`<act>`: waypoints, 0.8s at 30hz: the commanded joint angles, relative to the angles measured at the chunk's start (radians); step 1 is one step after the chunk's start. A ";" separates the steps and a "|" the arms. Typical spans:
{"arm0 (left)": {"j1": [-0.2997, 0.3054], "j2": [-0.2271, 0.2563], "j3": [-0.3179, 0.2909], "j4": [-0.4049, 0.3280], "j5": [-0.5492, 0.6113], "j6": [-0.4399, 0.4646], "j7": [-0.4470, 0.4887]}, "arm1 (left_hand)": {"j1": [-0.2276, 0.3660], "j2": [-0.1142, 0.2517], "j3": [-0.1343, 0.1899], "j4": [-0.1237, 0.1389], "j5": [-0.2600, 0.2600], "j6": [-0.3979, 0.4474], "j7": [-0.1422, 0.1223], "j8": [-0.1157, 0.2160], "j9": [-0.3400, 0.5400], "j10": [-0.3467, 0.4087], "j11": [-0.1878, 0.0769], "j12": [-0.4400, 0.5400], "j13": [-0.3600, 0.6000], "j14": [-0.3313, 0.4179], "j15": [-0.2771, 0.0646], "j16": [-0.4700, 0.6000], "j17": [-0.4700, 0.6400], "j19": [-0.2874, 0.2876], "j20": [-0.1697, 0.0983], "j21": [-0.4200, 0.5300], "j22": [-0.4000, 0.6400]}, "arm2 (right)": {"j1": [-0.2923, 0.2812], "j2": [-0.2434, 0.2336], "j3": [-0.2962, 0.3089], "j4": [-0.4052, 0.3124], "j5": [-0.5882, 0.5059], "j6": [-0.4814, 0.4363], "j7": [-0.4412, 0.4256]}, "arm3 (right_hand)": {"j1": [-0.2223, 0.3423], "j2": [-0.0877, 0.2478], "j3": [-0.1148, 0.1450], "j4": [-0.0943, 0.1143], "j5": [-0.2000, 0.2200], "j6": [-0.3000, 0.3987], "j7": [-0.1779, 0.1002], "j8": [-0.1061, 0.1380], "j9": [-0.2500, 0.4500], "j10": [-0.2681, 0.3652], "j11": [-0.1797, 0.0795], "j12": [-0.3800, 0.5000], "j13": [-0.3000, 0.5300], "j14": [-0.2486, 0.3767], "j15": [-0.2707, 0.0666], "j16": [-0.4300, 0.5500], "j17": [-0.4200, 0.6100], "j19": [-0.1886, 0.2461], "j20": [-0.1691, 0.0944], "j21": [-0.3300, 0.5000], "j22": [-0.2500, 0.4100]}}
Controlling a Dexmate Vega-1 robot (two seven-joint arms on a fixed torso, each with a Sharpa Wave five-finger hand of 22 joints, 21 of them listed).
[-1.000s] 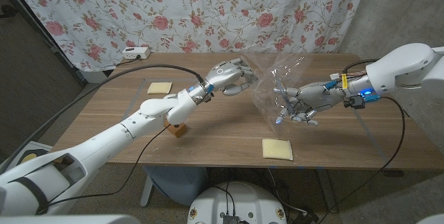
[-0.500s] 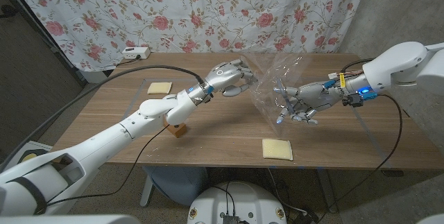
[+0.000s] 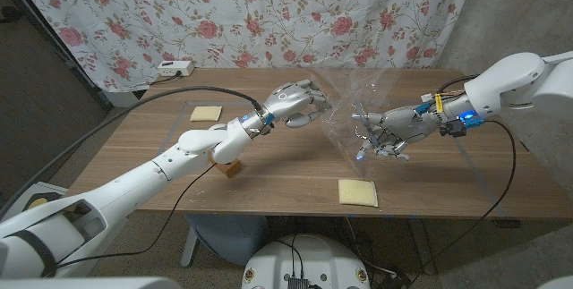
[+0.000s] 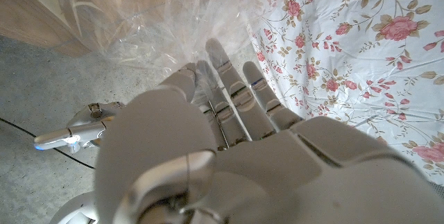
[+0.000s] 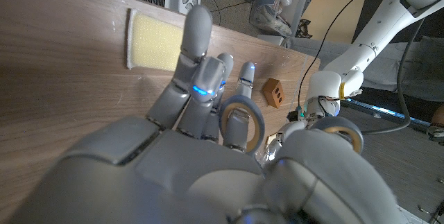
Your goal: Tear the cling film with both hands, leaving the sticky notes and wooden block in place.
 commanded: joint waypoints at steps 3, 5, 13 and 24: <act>0.008 0.006 -0.007 -0.001 0.000 0.018 -0.006 | -0.008 0.003 0.011 0.000 -0.003 0.010 -0.001 -0.005 0.003 0.008 0.002 0.001 0.003 0.006 0.001 -0.004 0.002 0.001 -0.003 0.008 0.002 | -0.044 -0.060 0.031 -0.008 0.049 0.043 -0.031 | -0.005 0.005 0.001 0.001 0.008 -0.132 0.128 0.006 0.003 0.137 -0.120 0.004 -0.002 -0.035 -0.065 -0.002 0.002 0.024 -0.065 0.001 0.002; 0.006 0.004 -0.007 0.001 0.000 0.019 -0.006 | -0.008 0.004 0.011 0.000 -0.003 0.010 -0.001 -0.006 0.003 0.009 0.003 0.002 0.004 0.007 0.001 -0.004 0.002 0.000 -0.003 0.008 0.002 | -0.064 -0.060 0.051 -0.010 0.050 0.040 -0.031 | -0.005 0.005 0.002 0.001 0.009 -0.133 0.128 0.006 0.002 0.131 -0.120 0.009 0.008 -0.035 -0.065 -0.002 0.002 0.026 -0.065 0.001 0.002; 0.002 -0.003 -0.003 0.009 -0.009 0.018 -0.006 | -0.008 0.003 0.011 -0.001 -0.003 0.011 -0.003 -0.008 0.002 0.009 0.003 0.000 0.003 0.009 0.001 -0.004 0.003 0.000 -0.003 0.009 0.002 | -0.171 -0.060 0.163 -0.009 0.054 0.039 -0.031 | -0.006 0.008 0.002 0.000 0.010 -0.132 0.128 0.007 0.002 0.133 -0.119 0.008 0.002 -0.035 -0.064 -0.002 0.002 0.024 -0.065 -0.001 0.001; 0.012 0.002 -0.007 -0.002 -0.013 0.021 0.001 | -0.009 0.003 0.012 -0.002 -0.004 0.011 0.000 -0.010 0.003 0.011 0.003 0.000 0.004 0.009 0.001 -0.004 0.003 -0.001 -0.003 0.010 0.002 | -0.184 -0.057 0.169 -0.009 0.054 0.041 -0.032 | -0.007 0.010 0.002 0.000 0.010 -0.132 0.128 0.007 0.002 0.138 -0.120 0.008 -0.003 -0.034 -0.065 -0.002 0.002 0.025 -0.065 -0.002 0.001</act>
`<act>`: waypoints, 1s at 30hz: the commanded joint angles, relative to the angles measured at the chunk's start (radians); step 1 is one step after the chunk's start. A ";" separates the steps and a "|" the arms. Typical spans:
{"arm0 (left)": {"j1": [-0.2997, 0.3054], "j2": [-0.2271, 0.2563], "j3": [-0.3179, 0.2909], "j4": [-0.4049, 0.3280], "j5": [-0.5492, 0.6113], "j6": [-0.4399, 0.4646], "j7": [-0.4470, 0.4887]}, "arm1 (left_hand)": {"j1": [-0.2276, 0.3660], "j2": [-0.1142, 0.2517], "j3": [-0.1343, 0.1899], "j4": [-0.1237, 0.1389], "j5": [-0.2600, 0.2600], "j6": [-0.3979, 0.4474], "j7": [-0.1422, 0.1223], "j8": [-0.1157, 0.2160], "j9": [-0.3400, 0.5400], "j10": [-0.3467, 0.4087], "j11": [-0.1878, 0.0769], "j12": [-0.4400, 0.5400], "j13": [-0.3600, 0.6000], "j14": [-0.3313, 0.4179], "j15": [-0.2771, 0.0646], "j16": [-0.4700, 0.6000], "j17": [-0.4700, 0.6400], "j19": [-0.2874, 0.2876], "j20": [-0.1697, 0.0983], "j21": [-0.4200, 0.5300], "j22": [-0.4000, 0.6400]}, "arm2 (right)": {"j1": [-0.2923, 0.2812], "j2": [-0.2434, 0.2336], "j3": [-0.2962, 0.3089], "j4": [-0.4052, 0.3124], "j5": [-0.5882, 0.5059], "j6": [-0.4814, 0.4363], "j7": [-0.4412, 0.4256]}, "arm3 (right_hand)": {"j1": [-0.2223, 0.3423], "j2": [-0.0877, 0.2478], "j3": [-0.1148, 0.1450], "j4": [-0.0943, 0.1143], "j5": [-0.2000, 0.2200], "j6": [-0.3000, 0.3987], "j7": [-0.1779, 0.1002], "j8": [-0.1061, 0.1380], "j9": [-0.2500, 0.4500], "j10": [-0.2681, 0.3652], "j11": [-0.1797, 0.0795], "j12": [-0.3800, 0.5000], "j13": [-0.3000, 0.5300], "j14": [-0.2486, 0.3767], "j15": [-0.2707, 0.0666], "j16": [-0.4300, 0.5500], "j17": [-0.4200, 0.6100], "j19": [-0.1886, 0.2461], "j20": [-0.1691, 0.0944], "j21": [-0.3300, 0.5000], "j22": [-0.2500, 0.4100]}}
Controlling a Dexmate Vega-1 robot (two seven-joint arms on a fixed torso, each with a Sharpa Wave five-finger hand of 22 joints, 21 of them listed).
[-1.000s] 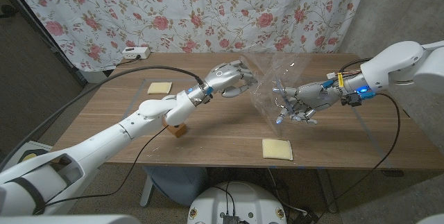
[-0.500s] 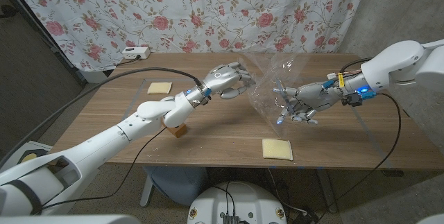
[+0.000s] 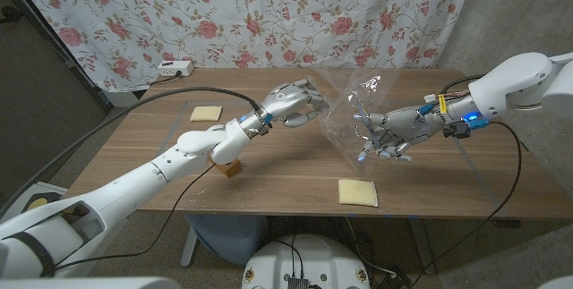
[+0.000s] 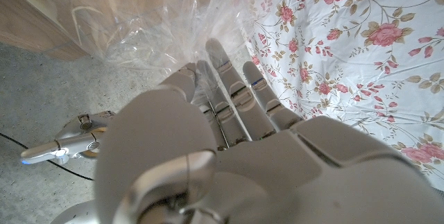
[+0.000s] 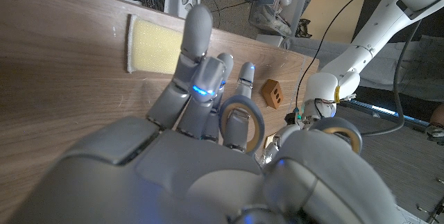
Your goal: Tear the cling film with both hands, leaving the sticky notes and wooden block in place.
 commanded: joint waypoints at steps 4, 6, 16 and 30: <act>0.009 0.004 -0.003 -0.008 -0.006 -0.003 0.014 | -0.010 0.003 0.009 0.001 -0.004 0.012 0.003 -0.004 0.002 0.011 0.003 0.000 0.004 0.008 0.001 -0.005 0.004 -0.001 -0.003 0.011 0.002 | -0.001 0.003 -0.006 -0.003 0.000 -0.002 0.000 | -0.002 0.005 0.002 0.000 0.010 -0.131 0.127 0.007 0.002 0.137 -0.118 0.005 0.003 -0.035 -0.064 -0.002 0.002 0.025 -0.065 -0.002 0.004; 0.010 0.006 -0.004 -0.012 -0.003 -0.004 0.019 | -0.010 0.003 0.010 0.001 -0.004 0.012 0.004 -0.005 0.002 0.011 0.003 0.000 0.004 0.007 0.001 -0.005 0.004 0.000 -0.003 0.011 0.002 | 0.023 0.004 -0.030 -0.005 -0.002 -0.010 0.001 | -0.003 0.005 0.001 0.000 0.010 -0.132 0.125 0.006 0.002 0.137 -0.119 0.005 0.002 -0.036 -0.065 -0.003 0.002 0.027 -0.065 -0.004 0.002; 0.024 0.017 -0.014 -0.026 -0.001 0.002 0.017 | -0.011 0.003 0.011 -0.001 -0.004 0.012 0.002 -0.008 0.004 0.011 0.003 -0.003 0.003 0.009 0.001 -0.005 0.005 -0.002 -0.003 0.013 0.002 | 0.085 0.004 -0.096 -0.009 0.000 -0.010 -0.003 | -0.003 0.007 0.001 -0.001 0.010 -0.132 0.126 0.007 0.002 0.134 -0.119 0.008 0.005 -0.035 -0.065 -0.003 0.002 0.027 -0.065 -0.003 0.003; 0.036 0.026 -0.020 -0.037 0.004 -0.008 0.030 | -0.013 0.004 0.012 -0.001 -0.005 0.014 0.000 -0.011 0.005 0.011 0.002 -0.004 0.004 0.009 0.002 -0.006 0.006 -0.003 -0.004 0.015 0.002 | 0.110 0.000 -0.120 -0.021 0.005 -0.016 -0.012 | -0.005 0.008 0.001 -0.001 0.010 -0.137 0.125 0.005 0.002 0.132 -0.118 0.007 -0.001 -0.036 -0.065 -0.003 0.002 0.028 -0.065 -0.004 0.005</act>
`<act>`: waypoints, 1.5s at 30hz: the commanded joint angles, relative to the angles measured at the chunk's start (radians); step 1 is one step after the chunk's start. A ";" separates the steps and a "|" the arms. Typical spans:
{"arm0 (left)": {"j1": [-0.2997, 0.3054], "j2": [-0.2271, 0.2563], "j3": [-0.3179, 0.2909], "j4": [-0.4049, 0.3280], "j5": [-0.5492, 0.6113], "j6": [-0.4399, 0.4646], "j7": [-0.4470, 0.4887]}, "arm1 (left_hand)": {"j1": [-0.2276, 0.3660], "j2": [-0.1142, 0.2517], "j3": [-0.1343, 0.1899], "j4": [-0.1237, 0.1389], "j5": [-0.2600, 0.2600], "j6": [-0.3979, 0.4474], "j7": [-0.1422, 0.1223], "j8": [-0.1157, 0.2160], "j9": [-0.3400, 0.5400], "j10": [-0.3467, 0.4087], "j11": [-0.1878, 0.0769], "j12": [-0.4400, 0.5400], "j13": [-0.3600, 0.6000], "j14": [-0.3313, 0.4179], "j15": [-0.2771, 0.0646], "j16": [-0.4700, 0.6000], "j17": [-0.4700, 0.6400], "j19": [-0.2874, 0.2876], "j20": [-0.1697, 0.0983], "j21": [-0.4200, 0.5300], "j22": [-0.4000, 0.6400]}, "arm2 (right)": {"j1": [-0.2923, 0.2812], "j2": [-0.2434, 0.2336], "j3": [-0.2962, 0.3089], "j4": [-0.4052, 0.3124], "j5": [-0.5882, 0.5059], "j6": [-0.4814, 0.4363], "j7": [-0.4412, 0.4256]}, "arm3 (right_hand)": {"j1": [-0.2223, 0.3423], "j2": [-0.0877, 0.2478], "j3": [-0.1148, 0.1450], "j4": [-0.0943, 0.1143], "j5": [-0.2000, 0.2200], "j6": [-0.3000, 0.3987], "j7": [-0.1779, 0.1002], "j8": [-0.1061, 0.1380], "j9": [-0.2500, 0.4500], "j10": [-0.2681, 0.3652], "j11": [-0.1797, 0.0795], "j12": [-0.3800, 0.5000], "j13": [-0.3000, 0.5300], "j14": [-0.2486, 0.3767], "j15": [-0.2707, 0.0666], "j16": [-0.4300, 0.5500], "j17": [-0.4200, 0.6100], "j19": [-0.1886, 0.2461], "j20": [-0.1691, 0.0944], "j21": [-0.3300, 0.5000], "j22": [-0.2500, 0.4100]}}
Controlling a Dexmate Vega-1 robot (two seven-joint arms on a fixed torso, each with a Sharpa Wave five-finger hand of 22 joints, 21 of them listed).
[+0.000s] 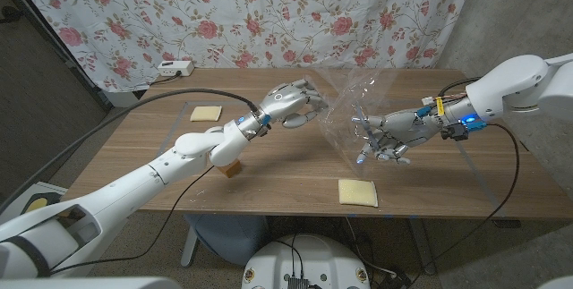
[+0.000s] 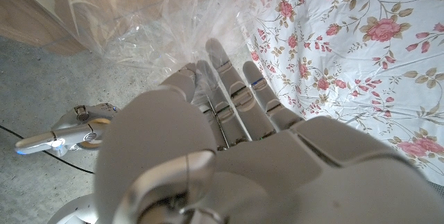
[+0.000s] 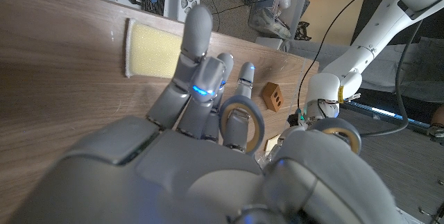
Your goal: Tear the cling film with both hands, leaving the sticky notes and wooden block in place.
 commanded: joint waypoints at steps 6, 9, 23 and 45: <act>0.020 0.019 -0.010 -0.024 0.013 -0.011 0.013 | -0.008 -0.002 0.010 0.001 -0.005 0.011 -0.005 -0.003 0.004 0.008 -0.003 -0.001 0.001 0.009 0.001 -0.006 0.006 -0.004 -0.004 0.007 0.002 | 0.070 0.015 -0.061 -0.017 -0.017 -0.021 0.001 | 0.000 0.004 0.001 -0.001 0.009 -0.146 0.119 0.002 0.002 0.134 -0.118 0.008 0.001 -0.036 -0.065 -0.002 0.002 0.023 -0.069 -0.006 0.000; 0.026 0.028 -0.014 -0.033 0.023 -0.009 0.015 | -0.008 -0.003 0.010 0.001 -0.005 0.009 -0.006 -0.004 0.006 0.007 -0.003 -0.002 0.002 0.009 0.001 -0.006 0.007 -0.004 -0.005 0.007 0.002 | 0.107 0.036 -0.088 -0.019 -0.035 -0.044 0.013 | 0.001 0.003 0.001 -0.002 0.009 -0.160 0.108 0.001 0.004 0.132 -0.116 0.007 -0.001 -0.036 -0.065 -0.002 0.002 0.024 -0.069 -0.003 0.004; 0.044 0.042 -0.033 -0.035 0.020 -0.011 0.033 | -0.010 -0.002 0.011 0.001 -0.005 0.012 -0.002 -0.007 0.006 0.008 -0.003 -0.002 0.003 0.009 0.002 -0.007 0.007 -0.007 -0.005 0.008 0.002 | 0.201 0.094 -0.166 -0.030 -0.074 -0.106 0.037 | 0.002 0.004 0.001 -0.002 0.010 -0.182 0.096 0.003 0.010 0.133 -0.114 0.008 0.000 -0.034 -0.065 -0.002 0.002 0.025 -0.069 -0.004 0.004; 0.014 0.023 -0.017 0.019 0.026 0.016 0.034 | -0.012 -0.003 0.013 -0.001 -0.004 0.011 -0.009 -0.011 0.006 0.007 -0.003 -0.006 0.004 0.007 0.001 -0.007 0.007 -0.007 -0.006 0.010 0.001 | 0.224 0.091 -0.194 -0.022 -0.069 -0.121 0.045 | 0.000 0.002 0.000 -0.002 0.009 -0.184 0.114 0.011 0.016 0.134 -0.109 0.006 -0.007 -0.036 -0.064 -0.003 0.002 0.026 -0.069 -0.009 -0.003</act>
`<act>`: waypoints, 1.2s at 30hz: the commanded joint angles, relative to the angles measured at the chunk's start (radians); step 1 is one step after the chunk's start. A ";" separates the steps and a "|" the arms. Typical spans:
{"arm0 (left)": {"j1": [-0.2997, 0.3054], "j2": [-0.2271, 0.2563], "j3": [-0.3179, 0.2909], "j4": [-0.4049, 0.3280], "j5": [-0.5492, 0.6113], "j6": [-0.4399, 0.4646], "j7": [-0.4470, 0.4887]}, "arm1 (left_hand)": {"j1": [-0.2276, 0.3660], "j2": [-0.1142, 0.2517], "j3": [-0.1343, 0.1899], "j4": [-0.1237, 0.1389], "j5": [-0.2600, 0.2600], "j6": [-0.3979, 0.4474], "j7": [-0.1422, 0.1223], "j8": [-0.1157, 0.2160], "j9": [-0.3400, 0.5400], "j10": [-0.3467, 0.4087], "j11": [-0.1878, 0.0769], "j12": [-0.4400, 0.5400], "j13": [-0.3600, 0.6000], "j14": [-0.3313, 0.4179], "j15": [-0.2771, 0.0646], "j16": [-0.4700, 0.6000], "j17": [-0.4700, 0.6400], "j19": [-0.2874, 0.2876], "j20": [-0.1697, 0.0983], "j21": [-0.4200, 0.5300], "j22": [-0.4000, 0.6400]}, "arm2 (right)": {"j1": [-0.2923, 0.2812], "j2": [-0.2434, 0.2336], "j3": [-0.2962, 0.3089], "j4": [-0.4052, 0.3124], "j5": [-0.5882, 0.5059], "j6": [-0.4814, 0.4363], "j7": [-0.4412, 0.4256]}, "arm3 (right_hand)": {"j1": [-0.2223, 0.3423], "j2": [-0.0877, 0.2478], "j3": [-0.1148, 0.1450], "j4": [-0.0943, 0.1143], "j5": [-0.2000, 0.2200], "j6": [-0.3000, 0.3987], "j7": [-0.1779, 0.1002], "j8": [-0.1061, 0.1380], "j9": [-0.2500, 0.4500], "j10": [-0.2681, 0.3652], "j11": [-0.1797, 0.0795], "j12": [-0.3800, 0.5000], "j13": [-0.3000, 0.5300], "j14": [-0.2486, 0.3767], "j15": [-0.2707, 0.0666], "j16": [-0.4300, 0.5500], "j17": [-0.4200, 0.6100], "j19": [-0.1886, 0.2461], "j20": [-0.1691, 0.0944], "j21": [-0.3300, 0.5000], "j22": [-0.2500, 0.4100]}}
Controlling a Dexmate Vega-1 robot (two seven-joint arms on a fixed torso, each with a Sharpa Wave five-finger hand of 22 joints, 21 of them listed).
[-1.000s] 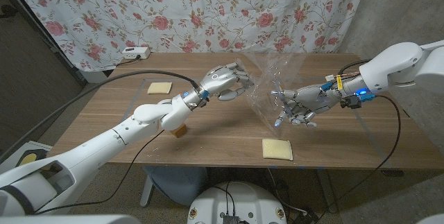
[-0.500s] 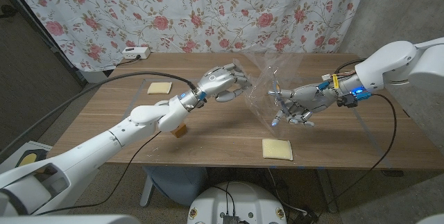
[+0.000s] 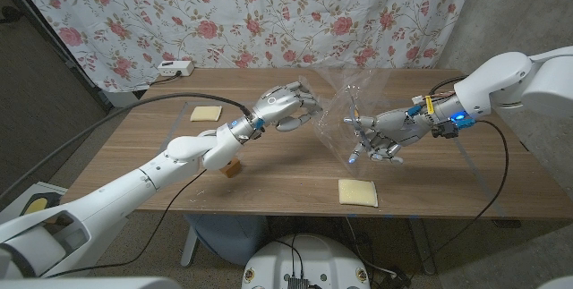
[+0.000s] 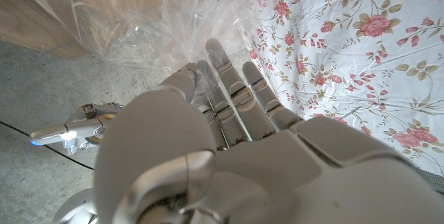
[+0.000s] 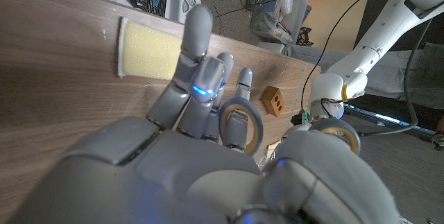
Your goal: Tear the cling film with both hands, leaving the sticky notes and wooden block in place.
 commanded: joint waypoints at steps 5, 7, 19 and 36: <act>-0.025 -0.014 0.019 0.032 0.001 0.019 0.000 | -0.008 0.002 0.005 -0.001 -0.004 0.004 -0.002 -0.002 0.002 0.007 -0.003 -0.003 0.003 0.007 0.001 0.000 0.003 -0.002 -0.001 0.005 0.001 | -0.008 -0.031 0.001 0.008 0.015 0.012 0.006 | -0.001 0.001 0.000 -0.002 0.009 -0.108 0.117 0.006 0.001 0.133 -0.112 0.002 -0.008 -0.036 -0.064 -0.003 0.002 0.027 -0.069 -0.006 -0.002; -0.026 -0.016 0.021 0.031 0.002 0.021 0.001 | -0.008 0.002 0.005 -0.001 -0.004 0.010 -0.004 -0.001 0.002 0.008 -0.003 -0.003 0.004 0.007 0.002 0.000 0.003 -0.002 -0.001 0.005 0.001 | -0.011 -0.034 0.003 0.011 0.019 0.016 0.009 | -0.001 0.001 0.000 -0.002 0.010 -0.109 0.117 0.005 0.001 0.131 -0.108 0.004 -0.004 -0.037 -0.064 -0.003 0.002 0.027 -0.069 -0.007 -0.004; -0.022 -0.023 0.018 0.032 -0.033 0.039 -0.013 | -0.009 0.001 0.005 -0.002 -0.004 0.010 0.001 -0.003 0.001 0.007 -0.003 -0.005 0.004 0.008 0.001 0.000 0.003 -0.002 -0.002 0.006 0.001 | -0.031 -0.051 0.009 0.023 0.020 0.049 0.023 | -0.006 -0.001 -0.001 -0.001 0.010 -0.116 0.119 0.004 0.000 0.132 -0.107 0.002 -0.010 -0.037 -0.064 -0.003 0.002 0.032 -0.069 -0.004 0.000; -0.031 -0.022 0.039 0.021 0.019 0.004 0.036 | -0.011 0.001 0.006 -0.002 -0.004 0.010 -0.001 -0.005 0.003 0.009 -0.003 -0.007 0.004 0.007 0.002 -0.001 0.003 -0.003 -0.004 0.008 0.001 | 0.013 -0.001 -0.024 0.031 -0.033 0.040 0.066 | -0.008 -0.006 -0.001 -0.002 0.011 -0.148 0.101 -0.002 0.000 0.130 -0.104 -0.002 -0.016 -0.037 -0.063 -0.003 0.002 0.029 -0.069 -0.006 0.000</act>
